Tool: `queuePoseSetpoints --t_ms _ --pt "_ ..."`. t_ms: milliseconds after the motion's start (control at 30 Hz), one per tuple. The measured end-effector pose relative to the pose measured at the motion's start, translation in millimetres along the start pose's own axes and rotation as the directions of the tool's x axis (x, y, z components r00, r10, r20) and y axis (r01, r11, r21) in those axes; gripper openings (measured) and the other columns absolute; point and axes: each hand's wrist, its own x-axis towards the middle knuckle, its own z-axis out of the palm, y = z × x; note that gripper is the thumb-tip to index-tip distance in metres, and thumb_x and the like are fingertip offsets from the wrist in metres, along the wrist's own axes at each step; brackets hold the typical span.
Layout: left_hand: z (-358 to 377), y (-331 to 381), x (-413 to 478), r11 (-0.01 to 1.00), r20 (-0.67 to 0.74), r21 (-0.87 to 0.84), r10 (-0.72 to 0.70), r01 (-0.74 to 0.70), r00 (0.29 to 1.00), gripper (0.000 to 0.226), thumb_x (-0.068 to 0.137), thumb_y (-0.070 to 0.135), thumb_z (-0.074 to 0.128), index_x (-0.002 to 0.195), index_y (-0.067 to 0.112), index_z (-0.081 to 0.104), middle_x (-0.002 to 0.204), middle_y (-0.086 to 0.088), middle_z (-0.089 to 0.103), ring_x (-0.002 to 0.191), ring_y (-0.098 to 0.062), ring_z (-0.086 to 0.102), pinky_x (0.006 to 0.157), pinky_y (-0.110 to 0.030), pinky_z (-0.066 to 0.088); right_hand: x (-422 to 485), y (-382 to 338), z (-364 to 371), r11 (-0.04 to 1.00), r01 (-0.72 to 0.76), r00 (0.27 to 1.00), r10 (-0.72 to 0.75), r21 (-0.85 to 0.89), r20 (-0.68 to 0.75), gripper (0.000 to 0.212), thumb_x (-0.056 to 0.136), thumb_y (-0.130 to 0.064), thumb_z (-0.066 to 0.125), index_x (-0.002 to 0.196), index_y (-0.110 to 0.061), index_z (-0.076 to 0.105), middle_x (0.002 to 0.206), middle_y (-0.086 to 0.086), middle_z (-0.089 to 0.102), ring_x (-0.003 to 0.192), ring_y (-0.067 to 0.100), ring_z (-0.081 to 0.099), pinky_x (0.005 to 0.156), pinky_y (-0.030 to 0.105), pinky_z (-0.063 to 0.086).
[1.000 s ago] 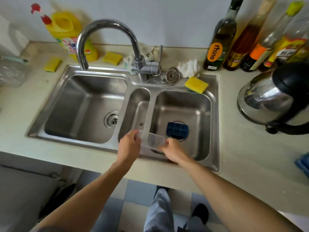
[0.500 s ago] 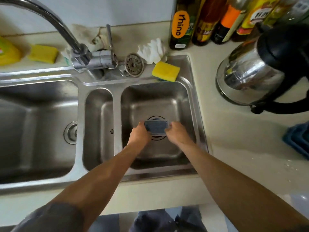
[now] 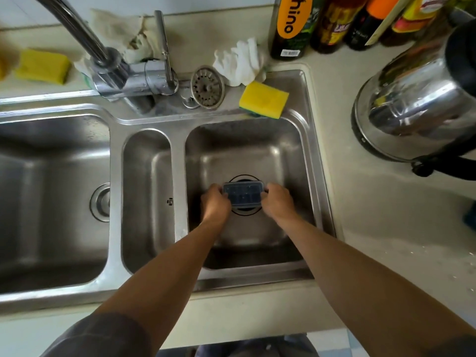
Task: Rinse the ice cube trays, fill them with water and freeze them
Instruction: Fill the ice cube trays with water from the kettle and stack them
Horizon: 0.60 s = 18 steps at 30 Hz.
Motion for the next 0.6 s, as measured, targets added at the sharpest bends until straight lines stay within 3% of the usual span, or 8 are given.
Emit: queuePoseSetpoints --t_ms 67,200,300,367,533,600 --pt "1.4 -1.3 4.2 1.000 -0.011 -0.017 -0.019 0.019 1.000 0.019 0.103 0.013 0.052 0.113 0.007 0.067 0.098 -0.006 0.061 0.072 -0.008 0.048 0.073 -0.026 0.041 3.8 2.0 1.1 1.000 -0.011 1.000 0.011 0.003 0.017 0.019 0.102 -0.015 0.057 0.115 -0.006 0.068 0.112 0.013 0.069 0.096 0.025 0.064 0.070 0.028 0.046" --pt "0.1 1.3 6.4 0.997 0.013 -0.056 -0.045 0.045 0.999 0.024 0.104 0.017 0.054 0.116 0.003 0.070 0.111 -0.016 0.069 0.092 -0.023 0.063 0.080 -0.029 0.047 6.3 2.8 6.1 0.999 -0.025 1.000 0.025 0.037 -0.006 0.023 0.105 -0.015 0.051 0.112 -0.002 0.068 0.107 0.014 0.068 0.088 0.019 0.059 0.055 0.019 0.039" --pt "1.0 0.4 9.0 0.989 0.035 -0.119 -0.079 0.083 0.996 0.022 0.104 0.018 0.055 0.110 0.004 0.070 0.107 -0.018 0.069 0.096 -0.031 0.068 0.089 -0.043 0.058 8.5 1.9 6.9 0.995 -0.058 0.998 0.057 0.082 0.022 0.023 0.106 -0.017 0.050 0.110 -0.003 0.067 0.106 0.016 0.069 0.096 0.030 0.068 0.073 0.036 0.059" --pt "1.2 -0.5 10.9 0.985 0.044 -0.143 -0.095 0.100 0.994 0.021 0.103 0.019 0.056 0.108 0.005 0.071 0.102 -0.015 0.069 0.094 -0.031 0.068 0.090 -0.050 0.059 11.5 2.1 6.5 0.991 -0.088 0.996 0.084 0.096 0.041 0.024 0.106 -0.016 0.049 0.111 -0.002 0.068 0.106 0.018 0.070 0.097 0.034 0.070 0.083 0.045 0.061" --pt "2.3 0.2 13.0 0.972 0.049 -0.197 -0.123 0.131 0.991 0.023 0.101 0.020 0.060 0.111 0.003 0.071 0.106 -0.018 0.070 0.095 -0.034 0.070 0.088 -0.052 0.059 13.4 5.5 6.7 0.984 -0.134 0.990 0.127 0.121 0.067 0.023 0.105 -0.013 0.049 0.110 -0.001 0.068 0.105 0.017 0.070 0.093 0.034 0.071 0.082 0.047 0.062" --pt "3.6 1.9 15.3 0.964 0.062 -0.214 -0.146 0.156 0.987 0.022 0.101 0.020 0.060 0.110 0.003 0.071 0.104 -0.017 0.070 0.094 -0.033 0.069 0.087 -0.051 0.060 14.3 5.5 5.1 0.980 -0.147 0.987 0.138 0.135 0.077 0.020 0.106 -0.014 0.049 0.102 -0.005 0.067 0.099 0.015 0.070 0.083 0.031 0.072 0.075 0.043 0.063"
